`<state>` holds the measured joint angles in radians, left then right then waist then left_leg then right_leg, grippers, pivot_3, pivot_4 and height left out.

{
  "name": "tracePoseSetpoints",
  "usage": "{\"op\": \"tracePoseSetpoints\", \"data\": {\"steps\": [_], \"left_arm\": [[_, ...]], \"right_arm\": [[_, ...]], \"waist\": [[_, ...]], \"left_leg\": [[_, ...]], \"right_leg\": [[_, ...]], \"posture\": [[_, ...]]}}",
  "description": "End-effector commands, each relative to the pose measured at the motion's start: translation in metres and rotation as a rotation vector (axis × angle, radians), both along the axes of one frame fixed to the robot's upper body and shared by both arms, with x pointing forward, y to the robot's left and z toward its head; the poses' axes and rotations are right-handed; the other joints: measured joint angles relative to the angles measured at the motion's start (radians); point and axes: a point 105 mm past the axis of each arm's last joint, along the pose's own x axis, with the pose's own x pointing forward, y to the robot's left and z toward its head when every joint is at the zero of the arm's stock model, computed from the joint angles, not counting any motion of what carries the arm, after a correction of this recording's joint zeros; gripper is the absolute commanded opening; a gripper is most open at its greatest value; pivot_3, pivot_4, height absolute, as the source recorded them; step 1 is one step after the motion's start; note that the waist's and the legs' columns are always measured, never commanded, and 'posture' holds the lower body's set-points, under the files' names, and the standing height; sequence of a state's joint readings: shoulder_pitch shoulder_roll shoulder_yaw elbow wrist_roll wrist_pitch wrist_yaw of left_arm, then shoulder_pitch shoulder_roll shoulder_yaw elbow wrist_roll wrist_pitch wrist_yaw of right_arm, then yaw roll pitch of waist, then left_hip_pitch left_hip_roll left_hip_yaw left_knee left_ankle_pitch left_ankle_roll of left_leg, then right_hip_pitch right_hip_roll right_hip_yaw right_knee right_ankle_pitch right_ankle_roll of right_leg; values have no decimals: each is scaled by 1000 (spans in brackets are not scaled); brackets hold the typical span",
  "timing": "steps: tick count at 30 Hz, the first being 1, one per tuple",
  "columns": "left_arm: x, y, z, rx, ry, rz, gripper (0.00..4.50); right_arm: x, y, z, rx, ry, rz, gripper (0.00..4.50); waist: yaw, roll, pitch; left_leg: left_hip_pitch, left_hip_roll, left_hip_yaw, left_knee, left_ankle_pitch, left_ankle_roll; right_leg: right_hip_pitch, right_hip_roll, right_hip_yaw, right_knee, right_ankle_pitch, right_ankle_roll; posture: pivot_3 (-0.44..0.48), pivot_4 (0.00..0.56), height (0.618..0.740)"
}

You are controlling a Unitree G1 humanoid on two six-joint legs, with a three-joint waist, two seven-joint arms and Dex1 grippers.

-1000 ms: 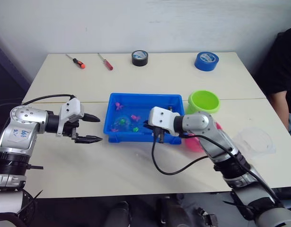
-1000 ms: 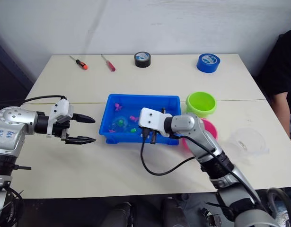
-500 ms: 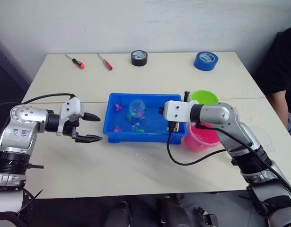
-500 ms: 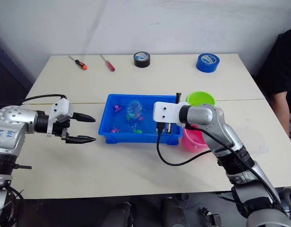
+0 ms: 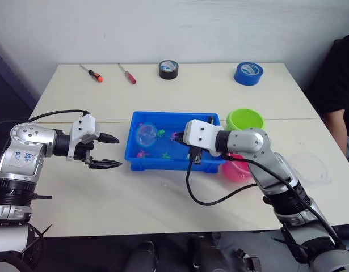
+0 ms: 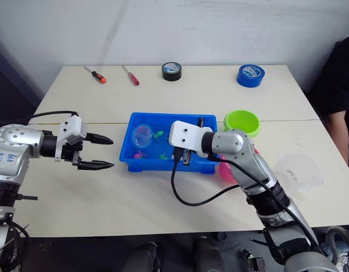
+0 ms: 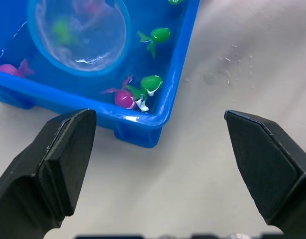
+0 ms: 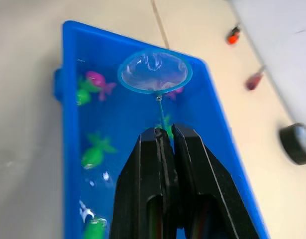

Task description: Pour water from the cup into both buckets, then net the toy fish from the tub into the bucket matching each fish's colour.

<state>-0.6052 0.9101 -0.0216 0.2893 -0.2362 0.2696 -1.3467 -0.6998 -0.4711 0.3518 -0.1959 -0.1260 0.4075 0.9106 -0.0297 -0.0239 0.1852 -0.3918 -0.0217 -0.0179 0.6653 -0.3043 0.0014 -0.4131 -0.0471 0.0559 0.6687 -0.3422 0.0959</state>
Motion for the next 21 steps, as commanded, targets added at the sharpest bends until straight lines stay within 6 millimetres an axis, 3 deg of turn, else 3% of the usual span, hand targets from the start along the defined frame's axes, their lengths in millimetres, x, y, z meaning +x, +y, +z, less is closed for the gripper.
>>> {"op": "tracePoseSetpoints", "data": {"steps": [1, 10, 21], "left_arm": [[2, 1, 8, 10, -29, -7, 4467], [0, 1, 8, 10, -30, -6, 4467], [0, 1, 8, 8, -30, -2, 4467]], "right_arm": [[1, 6, 0, -20, -30, 7, 0], [10, 10, -19, -125, -78, 36, 0], [24, 1, -18, -192, -176, 6, 0]], "waist": [[0, 0, 0], [-6, 0, 0], [-5, 0, 0]], "left_leg": [[0, 0, 0, 0, 0, 0], [0, 0, 0, -1, 0, -1], [0, 0, 0, 0, 0, -1]], "right_leg": [[0, 0, 0, -1, 0, 0], [-1, 0, 0, -2, 0, 0], [-1, 0, 0, -2, 0, 0]], "posture": [[0, 150, 736], [0, 150, 736], [0, 150, 736]]}}
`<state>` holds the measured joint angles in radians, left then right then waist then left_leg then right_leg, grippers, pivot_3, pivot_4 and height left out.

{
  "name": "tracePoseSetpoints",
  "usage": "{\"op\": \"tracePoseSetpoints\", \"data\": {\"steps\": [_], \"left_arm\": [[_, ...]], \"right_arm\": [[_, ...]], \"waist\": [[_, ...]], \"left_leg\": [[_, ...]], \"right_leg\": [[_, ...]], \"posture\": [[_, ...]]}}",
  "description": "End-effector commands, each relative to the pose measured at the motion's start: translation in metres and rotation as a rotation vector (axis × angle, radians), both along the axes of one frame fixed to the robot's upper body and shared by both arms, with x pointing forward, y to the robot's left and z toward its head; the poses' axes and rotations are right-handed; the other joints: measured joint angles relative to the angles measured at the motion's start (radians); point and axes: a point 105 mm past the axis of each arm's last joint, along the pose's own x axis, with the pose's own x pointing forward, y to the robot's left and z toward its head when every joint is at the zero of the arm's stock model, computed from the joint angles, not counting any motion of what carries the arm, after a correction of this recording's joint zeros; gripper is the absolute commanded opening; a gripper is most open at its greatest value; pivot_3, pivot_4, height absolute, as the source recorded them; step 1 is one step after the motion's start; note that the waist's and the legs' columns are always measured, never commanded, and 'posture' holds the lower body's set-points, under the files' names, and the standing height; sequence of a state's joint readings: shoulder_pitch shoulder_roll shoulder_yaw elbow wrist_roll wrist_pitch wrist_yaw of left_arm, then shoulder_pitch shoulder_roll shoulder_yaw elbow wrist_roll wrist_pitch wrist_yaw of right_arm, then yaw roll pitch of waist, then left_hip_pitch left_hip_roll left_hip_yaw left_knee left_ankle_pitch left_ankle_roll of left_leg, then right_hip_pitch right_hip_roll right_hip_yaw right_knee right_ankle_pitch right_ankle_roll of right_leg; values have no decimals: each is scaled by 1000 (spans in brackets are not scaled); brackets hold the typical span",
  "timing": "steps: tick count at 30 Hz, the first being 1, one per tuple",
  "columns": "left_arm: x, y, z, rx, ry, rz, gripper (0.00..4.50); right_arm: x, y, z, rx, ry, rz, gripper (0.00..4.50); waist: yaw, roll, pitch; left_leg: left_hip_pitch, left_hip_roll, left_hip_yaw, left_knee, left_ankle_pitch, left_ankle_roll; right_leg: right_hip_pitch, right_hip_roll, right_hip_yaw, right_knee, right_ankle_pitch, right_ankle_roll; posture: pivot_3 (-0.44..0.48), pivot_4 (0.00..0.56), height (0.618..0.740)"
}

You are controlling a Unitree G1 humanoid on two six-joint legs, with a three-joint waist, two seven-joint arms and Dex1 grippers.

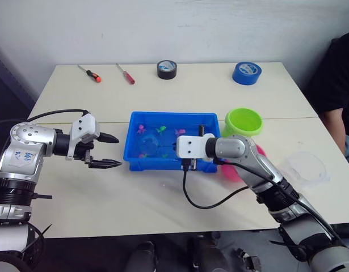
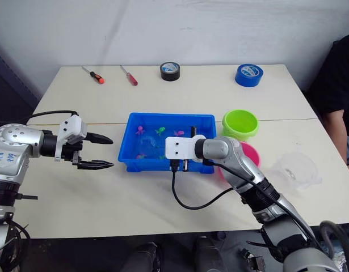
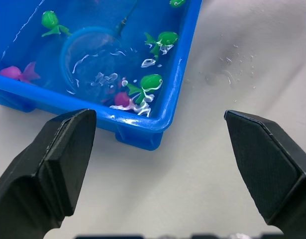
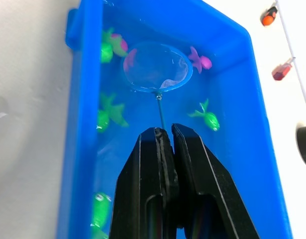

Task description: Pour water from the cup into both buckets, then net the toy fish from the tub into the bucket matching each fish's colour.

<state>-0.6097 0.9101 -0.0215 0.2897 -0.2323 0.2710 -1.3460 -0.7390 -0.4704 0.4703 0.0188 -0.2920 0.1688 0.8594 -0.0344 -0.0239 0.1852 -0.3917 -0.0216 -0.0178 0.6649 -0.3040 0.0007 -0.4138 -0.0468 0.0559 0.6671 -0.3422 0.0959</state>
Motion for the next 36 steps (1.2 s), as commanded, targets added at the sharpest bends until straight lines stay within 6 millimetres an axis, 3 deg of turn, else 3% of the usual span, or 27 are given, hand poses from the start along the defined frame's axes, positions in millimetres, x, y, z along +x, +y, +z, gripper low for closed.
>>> {"op": "tracePoseSetpoints", "data": {"steps": [1, 9, 17, 28, 36], "left_arm": [[-1, 1, 7, 5, -27, -4, 4467], [-1, 1, 6, 4, -27, -2, 4467], [1, -2, 7, -1, -34, -9, 4467], [6, 4, 10, 3, -51, 14, 4467], [9, 10, 15, 1, -68, 43, 4467]], "right_arm": [[6, -4, 16, 15, -62, -20, 0], [4, -14, 41, 175, 12, -94, 0], [10, -29, 30, 62, -40, -124, 0], [2, -6, 7, 71, 68, -73, 0], [8, 14, 7, 168, 159, -82, 0]], "waist": [[0, 0, 0], [1, 0, 0], [1, 0, 0], [0, 0, 0], [-2, 0, 0]], "left_leg": [[0, 0, 0, 0, 0, 0], [0, 0, 0, 0, 0, 0], [0, 0, 0, 0, 0, 0], [0, 0, 0, 0, 0, 0], [0, 0, 0, 0, 0, 0]], "right_leg": [[0, 0, 0, 0, 0, 0], [0, 0, 0, 4, 0, 0], [0, 0, 0, 0, 0, 0], [0, 0, 0, 1, 0, 0], [0, 0, 0, 4, 0, 0]], "posture": [[0, 150, 736], [0, 150, 736], [0, 150, 736], [0, 150, 736], [0, 150, 736]]}}
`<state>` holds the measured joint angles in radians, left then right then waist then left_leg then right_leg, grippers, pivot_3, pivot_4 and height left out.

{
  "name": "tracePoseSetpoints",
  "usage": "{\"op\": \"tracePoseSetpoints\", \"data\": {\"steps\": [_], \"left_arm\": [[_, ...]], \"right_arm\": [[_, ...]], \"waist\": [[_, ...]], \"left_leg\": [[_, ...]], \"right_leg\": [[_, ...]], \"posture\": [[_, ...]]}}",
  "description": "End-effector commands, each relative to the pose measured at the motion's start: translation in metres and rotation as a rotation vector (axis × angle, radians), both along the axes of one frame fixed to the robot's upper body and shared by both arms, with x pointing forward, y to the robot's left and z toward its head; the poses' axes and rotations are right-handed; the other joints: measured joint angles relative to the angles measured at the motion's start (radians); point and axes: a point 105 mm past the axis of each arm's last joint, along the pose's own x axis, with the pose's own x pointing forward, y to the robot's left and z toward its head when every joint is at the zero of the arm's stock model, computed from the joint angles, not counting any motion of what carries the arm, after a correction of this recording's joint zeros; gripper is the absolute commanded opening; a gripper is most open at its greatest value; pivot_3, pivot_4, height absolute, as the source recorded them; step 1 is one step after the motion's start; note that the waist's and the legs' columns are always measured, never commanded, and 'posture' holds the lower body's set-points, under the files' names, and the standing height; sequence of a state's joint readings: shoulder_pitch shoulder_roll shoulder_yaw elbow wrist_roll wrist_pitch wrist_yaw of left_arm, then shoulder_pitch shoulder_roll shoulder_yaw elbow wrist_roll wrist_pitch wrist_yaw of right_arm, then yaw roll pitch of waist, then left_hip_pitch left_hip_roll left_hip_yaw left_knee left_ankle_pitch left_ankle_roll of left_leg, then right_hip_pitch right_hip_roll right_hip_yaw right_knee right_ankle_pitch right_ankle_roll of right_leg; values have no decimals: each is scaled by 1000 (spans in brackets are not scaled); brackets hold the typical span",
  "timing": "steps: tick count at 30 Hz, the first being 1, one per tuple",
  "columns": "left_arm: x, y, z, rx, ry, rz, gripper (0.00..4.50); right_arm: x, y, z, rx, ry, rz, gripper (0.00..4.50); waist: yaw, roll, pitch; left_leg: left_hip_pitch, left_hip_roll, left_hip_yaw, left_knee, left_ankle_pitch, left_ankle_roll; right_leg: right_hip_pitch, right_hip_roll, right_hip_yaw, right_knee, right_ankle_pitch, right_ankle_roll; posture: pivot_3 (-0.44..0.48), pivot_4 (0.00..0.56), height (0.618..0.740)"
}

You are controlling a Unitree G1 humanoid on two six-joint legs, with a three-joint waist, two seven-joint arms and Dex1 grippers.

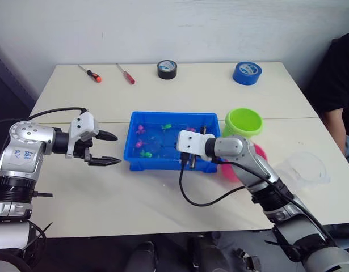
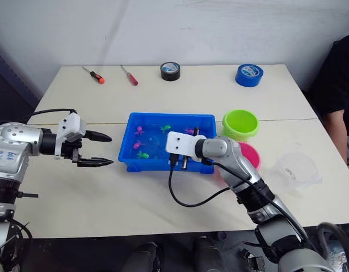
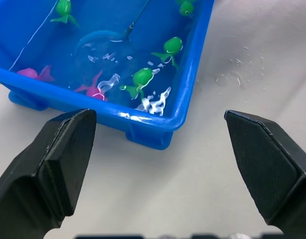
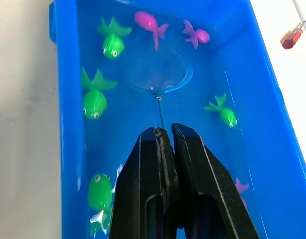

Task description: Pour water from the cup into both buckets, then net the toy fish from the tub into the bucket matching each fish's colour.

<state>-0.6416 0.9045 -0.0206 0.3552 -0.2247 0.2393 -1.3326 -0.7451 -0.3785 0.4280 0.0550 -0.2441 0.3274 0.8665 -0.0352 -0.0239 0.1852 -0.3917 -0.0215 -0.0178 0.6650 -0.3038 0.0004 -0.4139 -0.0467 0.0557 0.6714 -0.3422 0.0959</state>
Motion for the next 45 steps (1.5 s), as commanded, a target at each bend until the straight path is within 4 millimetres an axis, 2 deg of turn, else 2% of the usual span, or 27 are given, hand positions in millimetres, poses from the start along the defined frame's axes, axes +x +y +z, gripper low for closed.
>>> {"op": "tracePoseSetpoints", "data": {"steps": [1, 6, 11, 20, 24, 28, 34, 37, 39, 42, 45], "left_arm": [[2, 6, 13, 11, -49, 17, 4467], [4, 11, 14, 8, -52, 37, 4467], [7, 11, 15, 1, -58, 44, 4467], [14, -1, 26, -93, -53, 22, 4467], [12, -24, 36, -200, -20, -58, 4467], [10, -44, 38, -252, 11, -131, 4467], [9, -87, 38, -311, 34, -276, 4467], [10, -109, 39, -341, 41, -347, 4467], [9, -117, 38, -345, 46, -378, 4467], [5, -139, 38, -355, 56, -471, 4467], [5, -150, 39, -362, 53, -516, 4467]], "right_arm": [[2, 9, 14, 91, 27, -8, 0], [-1, 14, 25, 250, 174, -53, 0], [-10, 12, 30, 285, 241, -49, 0], [-25, -17, 35, 298, 262, -77, 0], [-39, -42, 50, 391, 260, -120, 0], [-49, -64, 61, 446, 242, -176, 0], [-73, -111, 73, 484, 179, -331, 0], [-87, -132, 80, 494, 137, -414, 0], [-95, -140, 82, 493, 121, -448, 0], [-117, -168, 87, 468, 61, -568, 0], [-133, -186, 87, 436, 23, -658, 0]], "waist": [[-1, 0, 0], [-1, 0, 0], [-1, 0, 0], [5, 0, 0], [8, 0, 0], [8, 0, 0], [10, 0, 0], [12, 0, 0], [8, 0, 0], [14, 0, 0], [19, 0, 0]], "left_leg": [[0, 0, 0, 0, 0, 0], [0, 0, 0, 0, 1, -2], [0, 0, 0, 0, 1, -2], [-1, 0, 0, 0, 0, 1], [-2, 0, -1, 0, 0, 1], [-2, 0, -1, 0, -1, 1], [-3, 0, -1, 0, -1, 1], [-3, 0, -1, 1, -1, 2], [-3, 0, -1, 0, -1, 2], [-3, 0, -1, 0, -1, 2], [-3, 0, -1, 0, -1, 2]], "right_leg": [[0, 0, 0, 0, 0, 0], [0, 0, 0, 1, 0, 0], [0, 0, -1, 1, 0, 0], [0, 0, -1, 0, 0, 0], [0, 0, -1, 0, 0, 0], [0, -1, -1, -1, 0, 0], [0, -1, -1, -2, 0, 0], [0, -1, -1, -4, 0, 0], [0, 0, -1, -7, 0, 0], [0, 0, -1, -7, 0, 0], [1, 0, 0, -8, 0, 0]], "posture": [[0, 150, 736], [0, 150, 736], [0, 150, 736], [0, 150, 736], [0, 150, 736], [0, 150, 736], [0, 150, 736], [0, 150, 736], [0, 150, 736], [0, 150, 736], [0, 150, 736]]}}
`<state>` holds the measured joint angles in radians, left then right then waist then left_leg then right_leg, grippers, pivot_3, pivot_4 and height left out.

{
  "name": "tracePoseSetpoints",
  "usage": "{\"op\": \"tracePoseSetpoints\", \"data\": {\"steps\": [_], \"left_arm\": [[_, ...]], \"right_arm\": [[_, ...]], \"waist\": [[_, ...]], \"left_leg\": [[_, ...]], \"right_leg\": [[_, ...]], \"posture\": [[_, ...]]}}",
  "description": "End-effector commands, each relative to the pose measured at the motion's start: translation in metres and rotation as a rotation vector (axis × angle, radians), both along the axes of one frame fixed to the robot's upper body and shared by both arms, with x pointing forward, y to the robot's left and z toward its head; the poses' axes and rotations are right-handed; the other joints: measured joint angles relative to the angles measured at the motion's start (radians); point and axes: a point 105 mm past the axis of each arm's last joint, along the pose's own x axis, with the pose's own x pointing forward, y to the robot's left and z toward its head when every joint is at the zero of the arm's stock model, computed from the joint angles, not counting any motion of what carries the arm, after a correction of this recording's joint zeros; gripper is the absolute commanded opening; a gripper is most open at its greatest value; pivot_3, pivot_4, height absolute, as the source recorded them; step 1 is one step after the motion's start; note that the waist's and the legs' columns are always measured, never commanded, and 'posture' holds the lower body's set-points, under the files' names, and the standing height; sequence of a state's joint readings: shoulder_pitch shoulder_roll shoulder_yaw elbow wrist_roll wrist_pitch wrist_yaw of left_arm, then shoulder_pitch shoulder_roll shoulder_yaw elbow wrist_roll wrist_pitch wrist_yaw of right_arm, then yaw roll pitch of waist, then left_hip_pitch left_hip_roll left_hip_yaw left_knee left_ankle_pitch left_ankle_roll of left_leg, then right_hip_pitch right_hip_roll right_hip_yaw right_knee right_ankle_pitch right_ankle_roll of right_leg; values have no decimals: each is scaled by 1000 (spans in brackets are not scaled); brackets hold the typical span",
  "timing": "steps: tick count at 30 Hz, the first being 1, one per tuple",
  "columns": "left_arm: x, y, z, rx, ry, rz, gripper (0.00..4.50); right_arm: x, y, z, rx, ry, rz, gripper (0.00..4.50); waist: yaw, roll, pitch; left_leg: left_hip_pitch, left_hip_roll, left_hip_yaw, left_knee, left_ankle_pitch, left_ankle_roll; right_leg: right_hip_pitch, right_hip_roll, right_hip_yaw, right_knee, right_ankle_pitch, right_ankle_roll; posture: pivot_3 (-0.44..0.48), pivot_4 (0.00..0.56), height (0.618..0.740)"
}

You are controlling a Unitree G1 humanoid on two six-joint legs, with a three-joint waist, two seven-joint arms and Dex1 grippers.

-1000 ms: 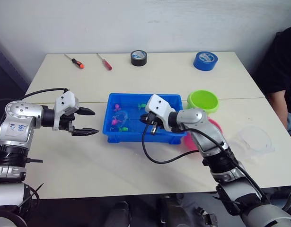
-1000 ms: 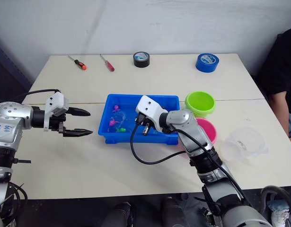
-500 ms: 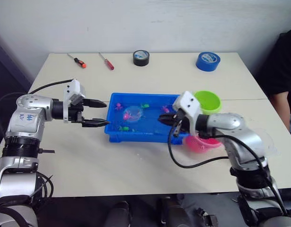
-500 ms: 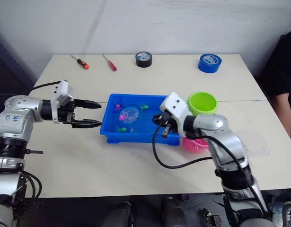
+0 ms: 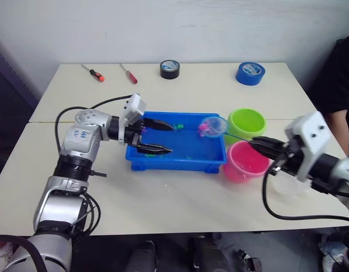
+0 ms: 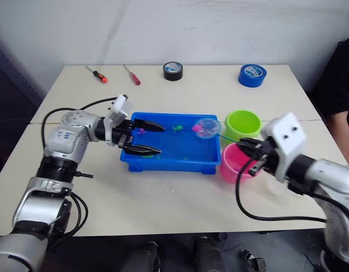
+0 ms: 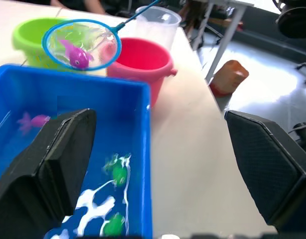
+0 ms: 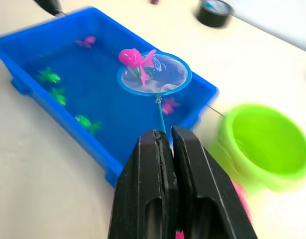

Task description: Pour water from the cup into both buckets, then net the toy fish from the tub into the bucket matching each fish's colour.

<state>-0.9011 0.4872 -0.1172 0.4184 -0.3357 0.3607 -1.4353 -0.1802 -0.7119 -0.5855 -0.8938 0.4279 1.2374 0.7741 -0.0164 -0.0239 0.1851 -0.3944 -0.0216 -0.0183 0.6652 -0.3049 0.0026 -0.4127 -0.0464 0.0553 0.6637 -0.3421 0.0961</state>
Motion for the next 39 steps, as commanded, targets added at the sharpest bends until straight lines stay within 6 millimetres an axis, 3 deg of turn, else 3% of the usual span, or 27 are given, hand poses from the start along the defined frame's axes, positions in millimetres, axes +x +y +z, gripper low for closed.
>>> {"op": "tracePoseSetpoints", "data": {"steps": [1, 6, 10, 15, 19, 21, 24, 28, 31, 35, 39], "left_arm": [[-1, -12, 12, -15, -58, -65, 4467], [-1, -23, 11, -19, -75, -110, 4467], [2, -26, 10, -20, -80, -119, 4467], [7, -27, 8, -17, -92, -116, 4467], [11, -27, 8, -19, -102, -106, 4467], [12, -28, 8, -18, -105, -102, 4467], [14, -28, 5, -8, -113, -98, 4467], [18, -24, 1, 13, -127, -72, 4467], [24, -16, -2, 36, -133, -20, 4467], [30, 0, -4, 49, -119, 49, 4467], [31, 12, -7, 63, -121, 90, 4467]], "right_arm": [[-25, -13, 14, -104, -82, -82, 0], [-44, -32, 8, -266, -81, -135, 0], [-51, -34, 4, -406, -115, -120, 0], [-58, -31, 0, -716, -202, -28, 0], [-63, -32, -3, -1105, -303, 129, 0], [-63, -34, -4, -1144, -331, 150, 0], [-64, -35, -9, -1347, -379, 278, 0], [-51, -44, 15, -1066, -421, 69, 0], [-39, -27, 29, -712, -417, 18, 0], [-18, -1, 24, -257, -226, 80, 0], [-2, 18, 7, 8, 29, 135, 0]], "waist": [[3, 0, 0], [17, 0, 0], [16, 0, 0], [15, 0, 0], [15, 0, 0], [16, -1, 0], [15, -1, 0], [14, -1, 0], [9, -1, 0], [7, -2, 0], [15, -1, 0]], "left_leg": [[0, 0, 1, 0, 0, 1], [3, 0, 1, 0, 0, 1], [3, 0, 2, 1, 0, 1], [4, 0, 2, 1, 0, 2], [4, 0, 2, 1, 0, 1], [4, -1, 2, 1, 0, 1], [5, -1, 3, 1, 0, 1], [5, -1, 3, 1, 0, 1], [6, 0, 3, 2, 2, -1], [6, 2, 1, 1, 2, -1], [5, 2, 0, 0, 2, -1]], "right_leg": [[0, 0, 1, 0, 0, 0], [2, 1, 1, -1, 0, 1], [4, 1, 2, -1, 1, 1], [4, 2, 2, -1, 1, 2], [5, 3, 2, -2, 1, 2], [5, 3, 2, -2, 1, 2], [5, 2, 3, -2, 1, 3], [6, 3, 3, -1, 1, 3], [6, 3, 3, 0, 1, 3], [6, 3, 2, 0, 2, 2], [4, 2, 2, -1, 2, 1]], "posture": [[0, 150, 736], [0, 150, 736], [0, 150, 736], [0, 150, 736], [0, 150, 736], [0, 150, 736], [0, 150, 736], [0, 150, 736], [0, 150, 736], [0, 150, 736], [0, 150, 736]]}}
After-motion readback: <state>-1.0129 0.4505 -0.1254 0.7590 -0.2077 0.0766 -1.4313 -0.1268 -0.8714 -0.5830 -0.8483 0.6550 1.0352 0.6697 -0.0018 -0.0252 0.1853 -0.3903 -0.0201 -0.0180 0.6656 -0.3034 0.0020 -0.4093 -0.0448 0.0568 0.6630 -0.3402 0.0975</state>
